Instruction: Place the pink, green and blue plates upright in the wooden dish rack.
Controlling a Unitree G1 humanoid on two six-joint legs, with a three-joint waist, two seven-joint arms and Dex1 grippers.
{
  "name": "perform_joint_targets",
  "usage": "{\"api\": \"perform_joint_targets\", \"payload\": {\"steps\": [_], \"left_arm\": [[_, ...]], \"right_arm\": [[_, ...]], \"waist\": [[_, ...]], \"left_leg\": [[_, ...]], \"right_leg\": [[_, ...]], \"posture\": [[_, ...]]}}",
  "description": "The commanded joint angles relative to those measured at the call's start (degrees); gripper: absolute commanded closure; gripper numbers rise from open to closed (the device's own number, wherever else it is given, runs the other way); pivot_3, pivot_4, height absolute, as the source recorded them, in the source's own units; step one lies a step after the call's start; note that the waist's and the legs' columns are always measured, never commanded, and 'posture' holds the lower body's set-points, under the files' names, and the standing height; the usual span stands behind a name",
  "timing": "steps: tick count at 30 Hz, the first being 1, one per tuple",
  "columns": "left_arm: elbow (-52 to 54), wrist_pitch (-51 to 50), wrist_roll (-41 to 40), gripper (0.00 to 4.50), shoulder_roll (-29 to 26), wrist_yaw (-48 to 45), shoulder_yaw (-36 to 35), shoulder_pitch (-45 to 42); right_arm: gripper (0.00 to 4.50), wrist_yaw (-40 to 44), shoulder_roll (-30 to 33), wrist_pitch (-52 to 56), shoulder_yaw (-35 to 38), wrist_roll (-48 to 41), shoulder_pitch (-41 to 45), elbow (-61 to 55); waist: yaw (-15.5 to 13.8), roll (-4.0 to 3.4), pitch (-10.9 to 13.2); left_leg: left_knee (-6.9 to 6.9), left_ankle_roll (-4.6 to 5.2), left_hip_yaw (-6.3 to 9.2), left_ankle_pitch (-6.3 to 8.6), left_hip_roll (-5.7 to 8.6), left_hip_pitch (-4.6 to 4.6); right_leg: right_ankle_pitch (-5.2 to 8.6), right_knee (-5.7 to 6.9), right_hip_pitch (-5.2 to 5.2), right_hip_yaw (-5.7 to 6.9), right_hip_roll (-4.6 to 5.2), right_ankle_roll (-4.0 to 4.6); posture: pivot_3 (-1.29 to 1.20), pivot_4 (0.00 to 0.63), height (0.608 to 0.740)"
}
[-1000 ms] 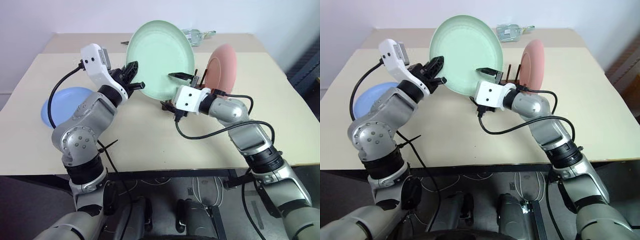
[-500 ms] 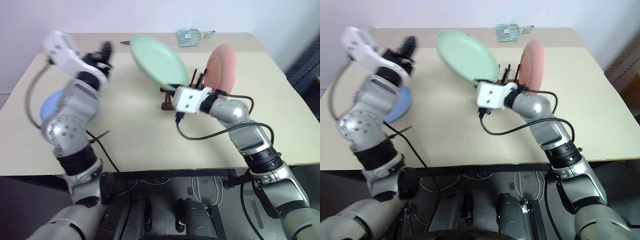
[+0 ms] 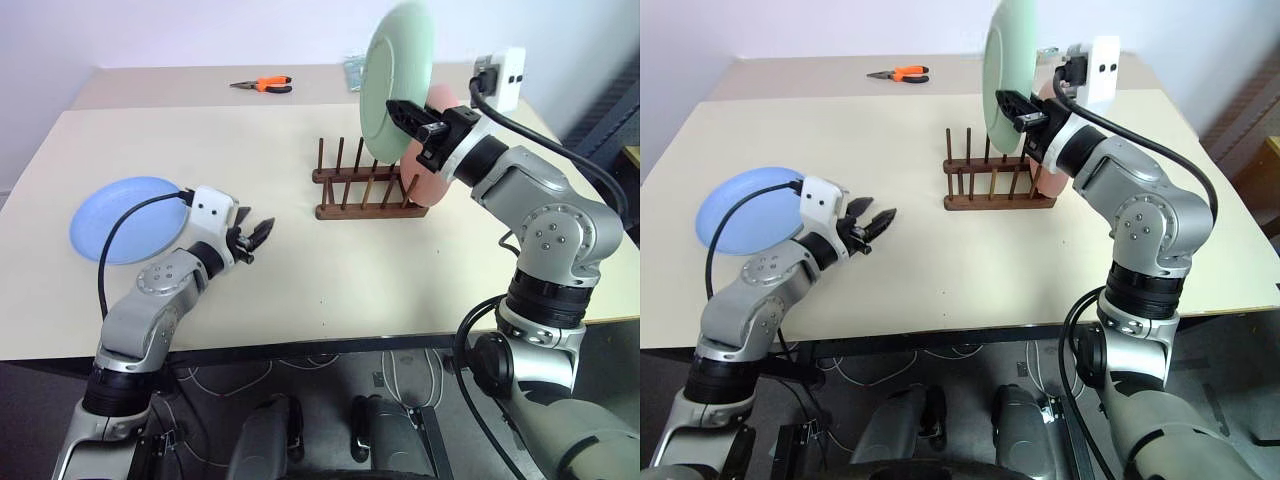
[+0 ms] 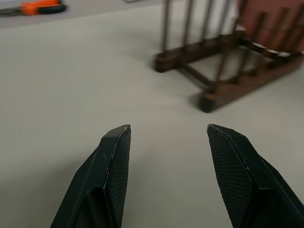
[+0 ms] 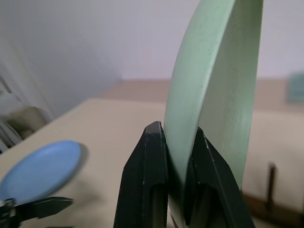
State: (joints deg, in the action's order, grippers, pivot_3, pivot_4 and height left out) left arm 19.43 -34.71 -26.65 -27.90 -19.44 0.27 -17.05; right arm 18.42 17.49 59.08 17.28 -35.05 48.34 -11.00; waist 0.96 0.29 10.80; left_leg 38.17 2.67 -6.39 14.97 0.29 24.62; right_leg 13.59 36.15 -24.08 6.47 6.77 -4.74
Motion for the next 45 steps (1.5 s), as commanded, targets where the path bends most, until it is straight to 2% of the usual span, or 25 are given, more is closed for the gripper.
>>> {"api": "perform_joint_targets", "payload": {"steps": [1,8,12,15,17,19,21,25,26,28,29,32,36,39,43,45], "left_arm": [[3.6,0.0,-1.2,1.91,0.5,-1.5,-1.7,0.7],[4.8,-1.7,-1.2,1.91,1.3,-2.2,-2.4,1.4],[5.1,-2.6,-1.4,1.88,1.9,-2.0,-2.9,1.5],[4.9,-3.0,-1.9,1.07,3.5,-0.1,-4.9,1.2],[4.4,-3.2,-2.5,0.11,5.4,2.6,-7.5,0.0],[2.8,-3.3,-2.9,0.04,8.5,8.6,-12.3,-2.8],[-0.3,-2.8,-1.0,0.04,12.1,19.8,-19.4,-7.8],[-5.5,-9.0,10.3,0.04,13.9,44.6,-30.2,-14.7],[-5.3,-10.9,11.9,0.01,14.3,48.7,-32.8,-15.2],[-4.1,-14.8,10.8,0.0,16.1,52.1,-37.2,-16.2],[-3.7,-16.4,9.8,0.0,16.9,52.5,-38.4,-16.7],[-4.0,-21.6,6.2,0.0,19.6,53.6,-43.5,-18.7],[-7.1,-26.9,1.0,0.0,23.1,55.6,-51.9,-21.6],[-8.9,-26.9,-1.2,0.93,23.2,55.2,-54.6,-22.5],[-10.4,-27.5,-3.5,2.96,22.0,52.2,-53.3,-22.9],[-9.5,-26.1,-4.5,3.98,21.1,48.2,-50.3,-22.4]], "right_arm": [[4.5,-0.4,1.2,0.7,0.5,-1.8,1.8,-0.7],[4.5,1.5,3.0,-1.0,-2.7,0.2,1.9,4.8],[2.8,3.9,4.9,-6.1,-6.3,3.9,3.0,9.1],[1.31,7.7,8.6,-16.2,-13.1,11.4,2.6,8.7],[1.25,9.7,13.0,-27.7,-19.5,20.5,1.5,7.9],[1.25,11.2,17.2,-38.6,-24.0,28.4,0.4,7.7],[1.25,10.9,19.7,-46.8,-25.2,33.2,-0.2,7.8],[1.25,10.4,20.6,-55.6,-22.3,35.1,-0.8,6.9],[0.99,11.6,20.6,-57.4,-22.0,34.5,-1.3,6.0],[0.46,14.5,19.9,-58.6,-22.3,32.6,-2.6,3.5],[0.02,16.0,19.1,-58.0,-22.6,31.1,-3.4,2.1],[0.02,19.3,16.7,-55.4,-24.7,28.0,-6.6,-2.8],[0.02,20.5,14.2,-53.5,-27.1,28.1,-9.9,-6.9],[0.0,20.3,13.2,-53.2,-28.3,29.4,-11.2,-7.7],[0.0,20.1,12.9,-53.3,-28.7,31.2,-12.0,-6.9],[0.0,20.6,13.2,-53.2,-28.9,31.9,-12.4,-6.5]], "waist": [[0.0,0.0,0.0],[-0.1,0.0,0.0],[-0.2,0.0,0.0],[-0.2,0.0,0.0],[-0.2,0.02,0.0],[-0.3,0.04,0.0],[-0.3,0.08,0.0],[0.0,0.18,0.0],[0.1,0.18,0.0],[-0.1,0.21,0.0],[-0.3,0.24,0.0],[-1.3,0.42,0.1],[-1.8,0.49,0.1],[-1.6,0.51,0.1],[-1.6,0.5,0.1],[-1.7,0.53,0.1]], "left_leg": [[-0.05,-0.02,0.0,-0.03,-0.02,0.0],[-0.05,0.03,-0.05,-0.04,-0.02,0.0],[-0.04,0.05,-0.07,-0.03,-0.02,0.0],[-0.04,0.06,-0.07,-0.03,-0.02,0.01],[-0.03,0.06,-0.06,-0.03,-0.02,0.01],[-0.02,0.07,-0.06,-0.03,-0.01,0.02],[0.0,0.07,-0.04,-0.03,-0.02,0.02],[0.04,0.06,0.01,-0.04,-0.04,-0.02],[0.03,0.06,-0.01,-0.04,-0.05,-0.04],[-0.01,0.06,-0.04,-0.04,-0.06,-0.09],[-0.01,0.06,-0.03,-0.04,-0.08,-0.09],[0.1,0.05,0.2,-0.04,-0.08,-0.1],[0.19,0.03,0.35,-0.02,-0.01,-0.13],[0.18,0.03,0.36,-0.02,-0.01,-0.17],[0.16,-0.02,0.34,-0.05,-0.02,-0.23],[0.16,-0.02,0.34,-0.05,-0.01,-0.23]], "right_leg": [[0.01,0.01,-0.02,0.01,-0.02,0.03],[0.02,0.02,-0.02,0.03,-0.08,0.03],[0.02,0.02,-0.02,0.02,-0.09,0.02],[0.03,0.01,-0.02,0.02,-0.09,0.01],[0.03,0.01,-0.02,0.02,-0.09,0.0],[0.04,0.0,-0.03,0.02,-0.08,-0.01],[0.05,0.01,-0.02,0.02,-0.09,-0.03],[0.04,0.01,0.06,0.02,-0.09,-0.04],[0.04,0.0,0.06,0.02,-0.11,-0.04],[0.06,-0.02,0.1,0.04,-0.11,-0.06],[0.06,-0.04,0.13,0.06,-0.11,-0.08],[0.07,-0.13,0.41,0.28,-0.08,-0.09],[0.07,-0.16,0.53,0.36,0.0,-0.09],[0.07,-0.13,0.53,0.37,-0.04,-0.08],[0.08,-0.09,0.54,0.39,-0.08,-0.07],[0.08,-0.09,0.54,0.4,-0.08,-0.07]], "posture": [[0.0,0.15,0.74],[0.0,0.15,0.74],[0.0,0.15,0.74],[0.0,0.15,0.74],[0.0,0.15,0.74],[0.0,0.15,0.74],[0.0,0.15,0.74],[0.0,0.15,0.74],[0.0,0.15,0.74],[0.0,0.15,0.74],[0.0,0.15,0.74],[0.0,0.15,0.74],[0.0,0.15,0.74],[0.0,0.15,0.74],[0.0,0.15,0.74],[0.0,0.15,0.74]]}}
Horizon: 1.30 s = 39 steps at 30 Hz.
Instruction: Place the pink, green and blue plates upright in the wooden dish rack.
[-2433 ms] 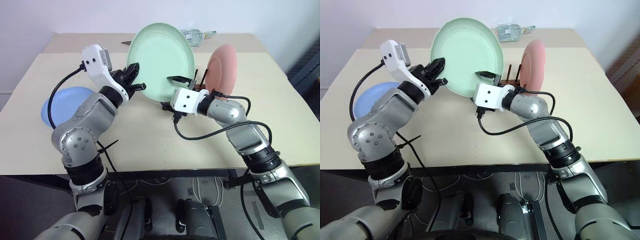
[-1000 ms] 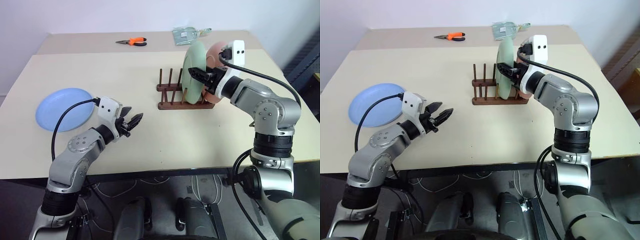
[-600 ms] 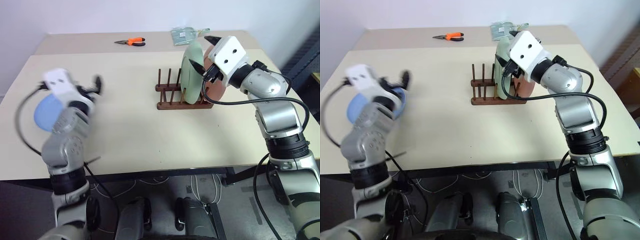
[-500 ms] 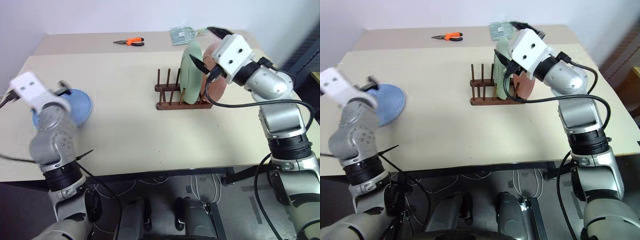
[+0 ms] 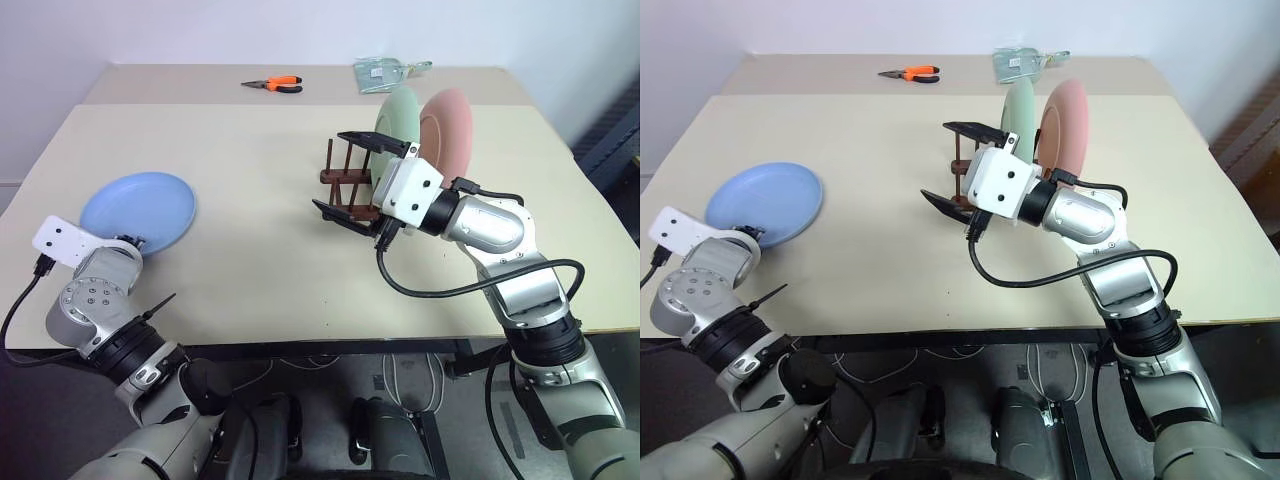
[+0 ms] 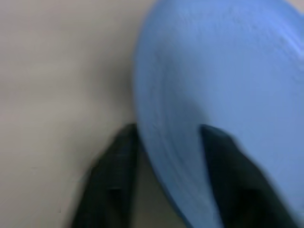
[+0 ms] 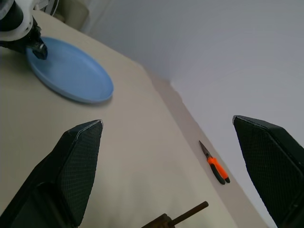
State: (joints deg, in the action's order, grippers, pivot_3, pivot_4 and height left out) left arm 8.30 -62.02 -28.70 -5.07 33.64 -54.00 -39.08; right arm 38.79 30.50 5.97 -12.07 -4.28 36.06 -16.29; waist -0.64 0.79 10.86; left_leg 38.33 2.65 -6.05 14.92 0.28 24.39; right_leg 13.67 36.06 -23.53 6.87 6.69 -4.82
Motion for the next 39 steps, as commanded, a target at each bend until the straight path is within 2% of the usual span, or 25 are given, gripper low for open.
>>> {"api": "perform_joint_targets", "payload": {"steps": [1,5,7,12,17,20,22,23,25,28,30,33,35,39], "left_arm": [[3.0,3.0,-3.0,4.48,-2.1,-8.0,6.2,0.0],[12.8,8.2,-5.1,4.48,-3.5,-20.0,18.8,0.9],[16.1,8.6,-6.1,4.48,-3.4,-22.7,22.7,1.4],[22.3,6.1,-10.2,4.48,0.4,-20.8,28.3,0.1],[25.1,3.3,-13.6,4.48,2.2,-18.2,30.7,-1.0],[26.1,1.9,-15.8,4.5,2.6,-17.2,31.4,-1.0],[26.4,1.5,-16.4,4.5,2.3,-16.7,31.7,-0.9],[26.3,1.8,-17.2,4.17,2.3,-16.9,31.2,-1.0],[24.5,4.4,-21.9,3.49,4.4,-14.4,26.8,-2.7],[21.2,8.9,-26.7,2.06,5.0,-9.8,20.5,-5.7],[17.2,15.3,-25.6,1.06,0.6,-8.1,14.7,-8.2],[12.4,20.5,-15.9,1.06,-9.0,-9.8,15.2,-6.1],[8.0,21.0,-10.6,1.06,-14.3,-10.9,17.4,-2.7],[7.5,23.7,1.3,1.06,-22.9,-22.6,33.9,10.5]], "right_arm": [[0.0,1.0,0.4,0.8,0.2,1.0,-0.2,-1.2],[0.0,3.7,0.0,3.2,-1.5,0.6,0.0,-0.9],[0.0,3.0,-1.0,2.4,-2.8,2.8,0.8,0.0],[0.0,-1.5,-3.6,-6.3,-8.3,14.4,5.8,7.4],[0.0,-6.7,-6.2,-11.2,-9.8,21.7,11.3,16.4],[0.82,-8.7,-6.1,-14.1,-10.4,25.4,12.5,19.9],[1.79,-9.4,-6.0,-15.2,-10.0,26.5,12.6,20.8],[2.23,-9.6,-5.8,-15.7,-9.8,26.8,12.6,20.8],[2.73,-9.7,-5.4,-16.9,-9.4,27.4,12.5,20.6],[4.11,-10.1,-5.2,-18.0,-8.9,28.0,12.5,20.3],[4.13,-9.8,-4.9,-18.9,-7.5,26.8,12.8,19.2],[4.13,-8.6,-5.3,-19.1,-4.9,22.7,13.1,16.9],[4.13,-7.4,-7.4,-15.4,-1.5,15.9,13.4,14.1],[4.13,-6.3,-16.2,9.0,8.8,-11.6,13.8,3.1]], "waist": [[-0.1,0.06,0.0],[-0.1,0.13,0.0],[0.2,0.12,0.0],[1.2,0.09,0.0],[1.5,0.09,0.0],[1.3,0.09,0.0],[1.2,0.1,0.0],[1.3,0.1,0.0],[1.3,0.09,0.0],[1.3,0.11,0.0],[1.5,0.1,0.1],[1.9,0.06,0.1],[1.7,0.06,0.1],[1.0,0.07,0.1]], "left_leg": [[0.0,0.0,0.0,0.0,0.0,0.01],[0.0,-0.01,0.01,0.01,0.04,0.02],[0.0,-0.02,0.01,0.01,0.03,0.02],[-0.05,-0.08,-0.01,-0.04,0.0,-0.07],[-0.06,-0.11,0.0,-0.08,-0.03,-0.07],[-0.06,-0.11,0.0,-0.08,-0.02,-0.07],[-0.06,-0.1,0.01,-0.08,-0.02,-0.06],[-0.06,-0.1,0.01,-0.08,-0.01,-0.06],[-0.06,-0.11,0.02,-0.08,-0.03,-0.07],[-0.04,-0.11,0.04,-0.08,-0.04,-0.06],[-0.04,-0.11,0.05,-0.08,-0.04,-0.06],[-0.09,-0.15,0.0,-0.11,-0.09,-0.11],[-0.16,-0.16,-0.05,-0.11,-0.09,-0.13],[-0.18,-0.16,0.0,-0.11,-0.08,-0.11]], "right_leg": [[0.0,-0.01,0.0,0.0,0.0,0.0],[0.0,-0.03,0.04,0.02,0.01,0.0],[0.0,-0.03,0.03,0.01,0.02,0.0],[0.0,0.0,0.03,-0.05,-0.02,0.02],[0.01,0.03,0.01,-0.13,-0.09,0.03],[0.01,0.0,0.03,-0.12,-0.09,0.03],[0.01,-0.02,0.05,-0.11,-0.09,0.03],[0.01,-0.02,0.05,-0.11,-0.09,0.03],[0.01,-0.02,0.05,-0.12,-0.19,0.03],[0.01,-0.04,0.06,-0.12,-0.11,0.03],[0.02,-0.02,0.05,-0.11,-0.11,0.04],[0.02,-0.01,0.02,-0.14,-0.24,0.05],[0.03,0.0,0.0,-0.13,-0.35,0.07],[0.03,0.05,0.09,-0.08,-0.36,0.07]], "posture": [[0.0,0.15,0.74],[0.0,0.15,0.74],[0.0,0.15,0.74],[0.0,0.15,0.74],[0.0,0.15,0.74],[0.0,0.15,0.74],[0.0,0.15,0.74],[0.0,0.15,0.74],[0.0,0.15,0.74],[0.0,0.15,0.74],[0.0,0.15,0.74],[0.0,0.15,0.74],[0.0,0.15,0.74],[0.0,0.15,0.74]]}}
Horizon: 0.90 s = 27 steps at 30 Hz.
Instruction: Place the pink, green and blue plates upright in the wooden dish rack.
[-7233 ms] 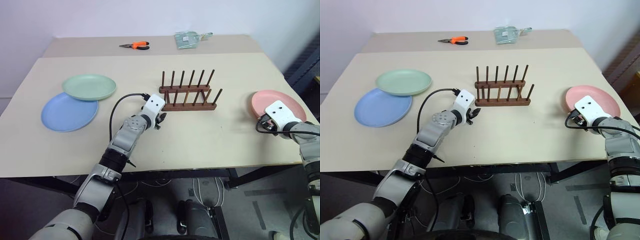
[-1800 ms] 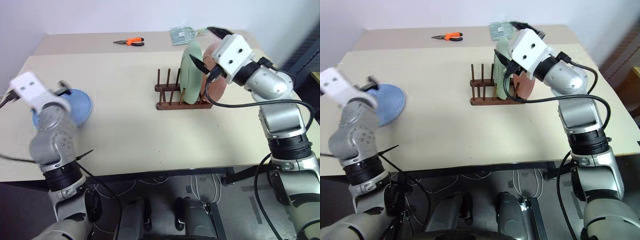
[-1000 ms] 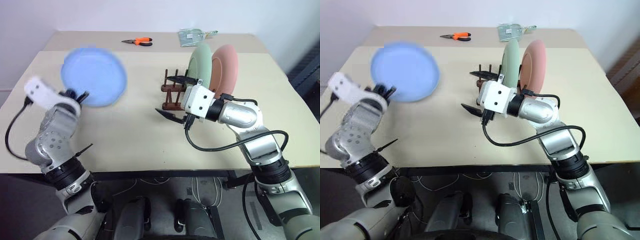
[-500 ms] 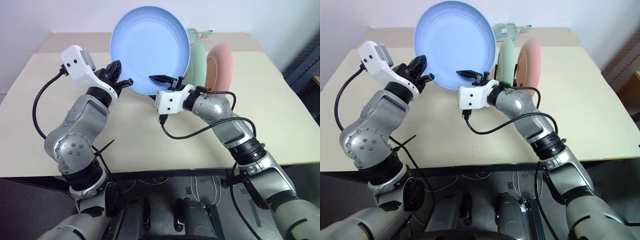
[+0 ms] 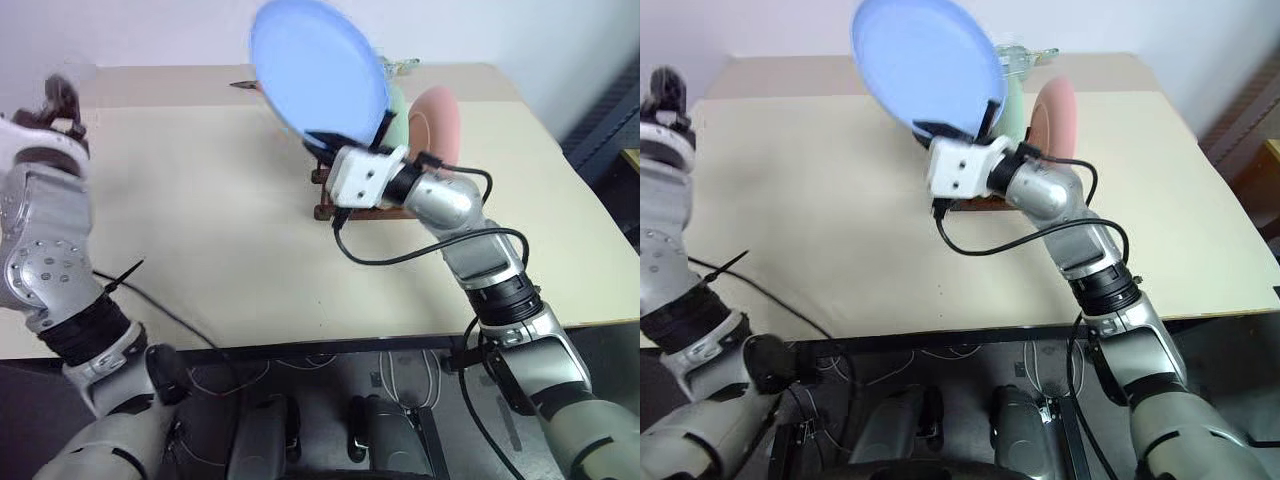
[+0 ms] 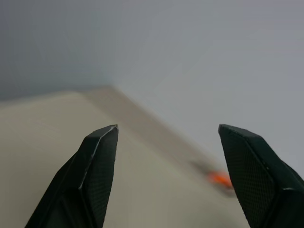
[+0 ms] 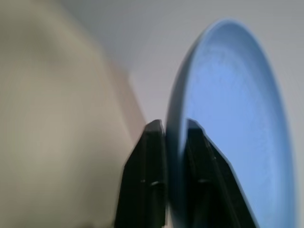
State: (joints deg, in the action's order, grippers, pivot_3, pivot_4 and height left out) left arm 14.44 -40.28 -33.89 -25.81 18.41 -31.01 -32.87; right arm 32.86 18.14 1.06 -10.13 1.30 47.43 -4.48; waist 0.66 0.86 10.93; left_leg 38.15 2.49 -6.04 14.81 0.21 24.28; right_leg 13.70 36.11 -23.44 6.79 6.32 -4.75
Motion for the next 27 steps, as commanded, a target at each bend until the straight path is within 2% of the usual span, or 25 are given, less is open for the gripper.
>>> {"api": "perform_joint_targets", "payload": {"steps": [1,2,5,8,11,17,27], "left_arm": [[1.7,3.3,9.4,1.06,-3.3,-9.7,15.3,7.2],[2.2,4.5,10.9,1.06,-3.2,-11.7,18.2,9.5],[3.3,7.1,14.6,1.06,-2.8,-15.9,24.7,14.3],[3.4,9.5,16.0,1.06,-1.3,-18.7,26.9,17.0],[3.9,12.6,17.3,1.06,-0.8,-22.4,28.2,19.2],[7.2,14.6,15.4,1.06,-0.6,-31.0,28.4,23.8],[8.5,13.1,17.0,1.06,0.8,-34.0,29.1,25.1]], "right_arm": [[4.13,-1.7,-5.8,20.6,9.3,-24.2,2.8,-11.1],[4.13,-3.8,-7.5,27.7,11.6,-31.0,3.2,-12.9],[4.13,-12.3,-12.2,38.8,17.0,-42.2,5.4,-13.7],[4.13,-20.1,-15.1,44.3,20.9,-48.0,7.7,-11.6],[4.13,-26.7,-16.1,47.2,22.6,-48.3,8.7,-8.8],[4.13,-31.7,-15.9,50.3,24.7,-49.8,8.9,-4.3],[4.13,-30.0,-13.5,49.1,23.6,-47.9,10.7,0.2]], "waist": [[-0.5,0.01,0.0],[-0.8,0.02,0.0],[-0.8,0.04,0.0],[0.1,0.0,0.0],[0.6,-0.04,0.0],[0.5,-0.07,0.0],[0.4,-0.07,0.0]], "left_leg": [[0.0,0.0,0.05,0.0,0.04,0.04],[0.03,-0.02,0.1,0.02,0.03,0.09],[0.01,-0.2,0.13,0.14,0.06,0.11],[-0.11,-0.22,0.04,0.14,0.06,0.16],[-0.19,-0.26,-0.13,0.11,0.06,0.22],[-0.23,-0.04,-0.41,0.0,0.02,0.28],[-0.21,0.01,-0.41,0.01,0.02,0.3]], "right_leg": [[0.0,0.0,0.01,0.02,0.04,0.0],[0.0,-0.02,0.0,0.03,0.04,0.0],[-0.02,-0.06,-0.09,-0.04,0.17,0.04],[0.01,0.01,-0.36,-0.11,0.35,0.1],[0.0,0.14,-0.61,-0.2,0.34,0.17],[0.0,0.22,-0.82,-0.32,0.33,0.17],[0.0,0.23,-0.82,-0.32,0.33,0.17]], "posture": [[0.0,0.15,0.74],[0.0,0.15,0.74],[0.0,0.15,0.74],[0.0,0.15,0.74],[0.0,0.15,0.74],[0.0,0.15,0.74],[0.0,0.15,0.74]]}}
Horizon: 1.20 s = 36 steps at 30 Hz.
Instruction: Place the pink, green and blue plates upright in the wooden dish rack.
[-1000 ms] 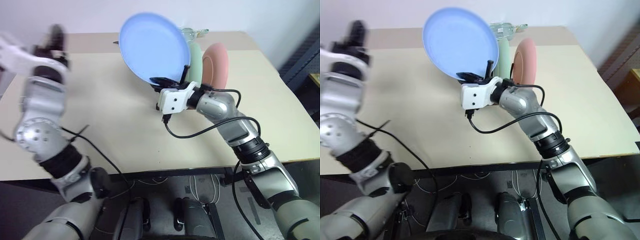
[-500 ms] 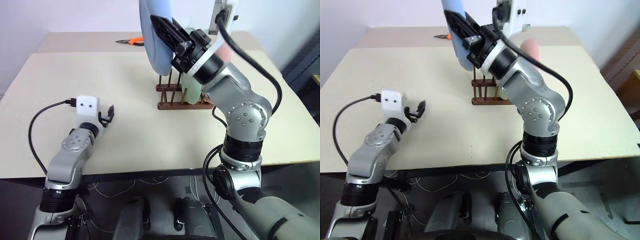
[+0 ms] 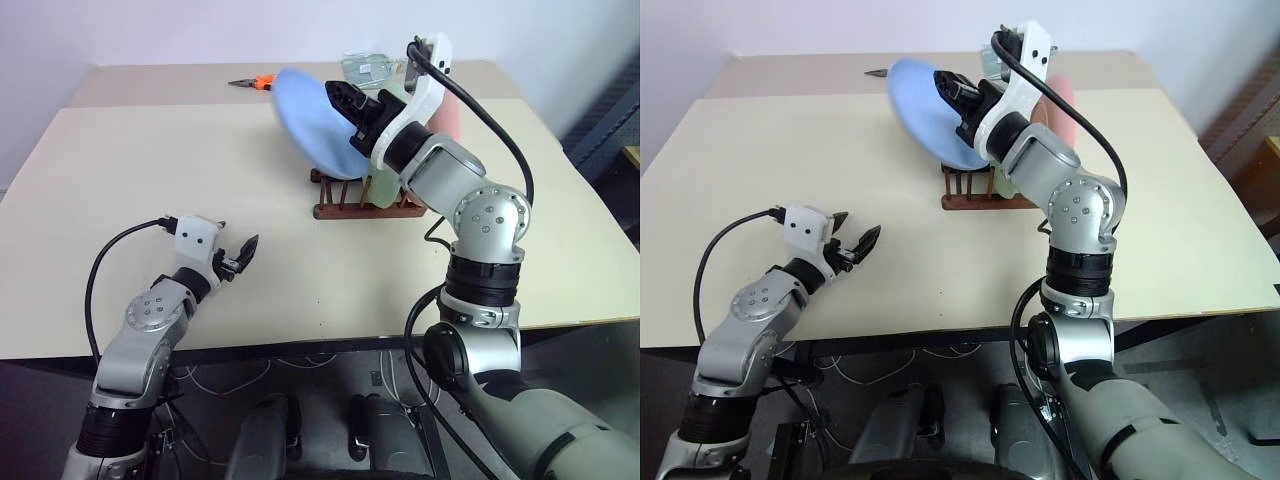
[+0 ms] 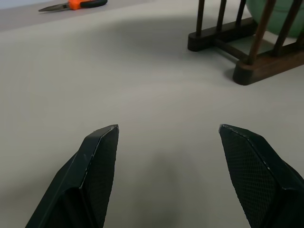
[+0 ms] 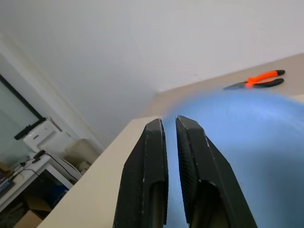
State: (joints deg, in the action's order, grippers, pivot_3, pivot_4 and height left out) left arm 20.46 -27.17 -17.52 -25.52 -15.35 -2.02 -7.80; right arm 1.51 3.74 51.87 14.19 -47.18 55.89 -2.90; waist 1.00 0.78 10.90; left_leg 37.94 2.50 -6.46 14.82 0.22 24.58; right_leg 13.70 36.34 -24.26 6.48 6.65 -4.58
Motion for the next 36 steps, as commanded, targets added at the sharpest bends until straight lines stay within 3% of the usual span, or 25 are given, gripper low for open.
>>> {"api": "perform_joint_targets", "payload": {"steps": [1,7,10,14,19,23,27,31,36], "left_arm": [[2.5,-0.2,0.8,1.06,0.7,-0.2,0.1,0.0],[-1.2,-4.6,-6.8,1.06,8.9,4.9,-8.3,-3.2],[-2.9,-8.1,-11.7,0.15,13.2,8.8,-13.4,-6.4],[-5.1,-13.3,-16.8,0.03,18.2,16.3,-18.3,-13.3],[-11.0,-20.1,-17.5,0.03,19.1,23.3,-21.0,-19.5],[-20.6,-24.9,-19.7,0.03,20.1,28.1,-25.1,-26.2],[-28.7,-24.9,-20.1,0.03,20.0,27.2,-26.1,-31.3],[-37.8,-23.8,-18.9,1.29,19.6,26.1,-25.4,-36.4],[-45.2,-19.9,-17.4,3.92,19.9,26.6,-25.8,-39.8]], "right_arm": [[4.13,1.7,1.2,-1.9,-1.1,0.9,2.2,-1.5],[4.13,6.6,5.0,-4.3,-7.4,6.5,-0.3,-5.0],[4.13,8.4,6.4,-5.4,-9.8,9.0,-2.2,-7.0],[4.13,15.9,13.9,-10.6,-19.3,18.2,-5.7,-11.0],[4.13,28.3,24.9,-25.0,-34.2,33.4,-10.2,-13.8],[4.13,30.2,24.9,-28.9,-36.3,37.5,-13.6,-13.8],[4.13,30.7,23.5,-29.2,-35.8,39.5,-14.9,-13.8],[4.13,30.4,22.6,-28.9,-35.2,41.0,-16.1,-14.1],[4.13,29.9,22.1,-28.7,-34.1,43.1,-17.1,-14.5]], "waist": [[0.0,0.0,0.0],[0.0,0.0,0.0],[-0.2,0.02,0.0],[-0.4,0.04,0.0],[-0.2,0.07,0.0],[-0.4,0.14,0.0],[-0.6,0.14,0.0],[-1.3,0.14,0.0],[-1.9,0.14,0.0]], "left_leg": [[0.0,0.0,0.0,0.0,0.0,0.0],[0.03,0.03,0.01,0.0,-0.02,0.01],[0.08,0.07,0.04,0.02,-0.03,0.04],[0.2,0.11,0.06,0.04,-0.02,0.1],[0.24,0.18,0.07,0.08,0.01,0.13],[0.27,0.14,0.08,0.04,-0.03,0.12],[0.31,0.13,0.1,0.04,-0.03,0.07],[0.31,0.12,0.26,0.05,-0.02,-0.17],[0.31,0.12,0.32,0.05,0.03,-0.16]], "right_leg": [[0.0,0.0,0.0,0.0,0.0,0.0],[0.0,0.0,0.0,0.0,0.0,-0.01],[0.0,0.0,0.02,0.0,0.02,-0.02],[-0.01,-0.01,0.05,0.02,0.02,-0.03],[0.01,-0.06,0.05,0.06,-0.01,-0.07],[0.01,-0.02,0.06,0.06,-0.14,-0.07],[0.01,-0.02,0.17,0.09,-0.12,-0.07],[0.01,-0.19,0.57,0.3,-0.14,-0.07],[0.02,-0.26,0.65,0.38,-0.11,-0.09]], "posture": [[0.0,0.15,0.74],[0.0,0.15,0.74],[0.0,0.15,0.74],[0.0,0.15,0.74],[0.0,0.15,0.74],[0.0,0.15,0.74],[0.0,0.15,0.74],[0.0,0.15,0.74],[0.0,0.15,0.74]]}}
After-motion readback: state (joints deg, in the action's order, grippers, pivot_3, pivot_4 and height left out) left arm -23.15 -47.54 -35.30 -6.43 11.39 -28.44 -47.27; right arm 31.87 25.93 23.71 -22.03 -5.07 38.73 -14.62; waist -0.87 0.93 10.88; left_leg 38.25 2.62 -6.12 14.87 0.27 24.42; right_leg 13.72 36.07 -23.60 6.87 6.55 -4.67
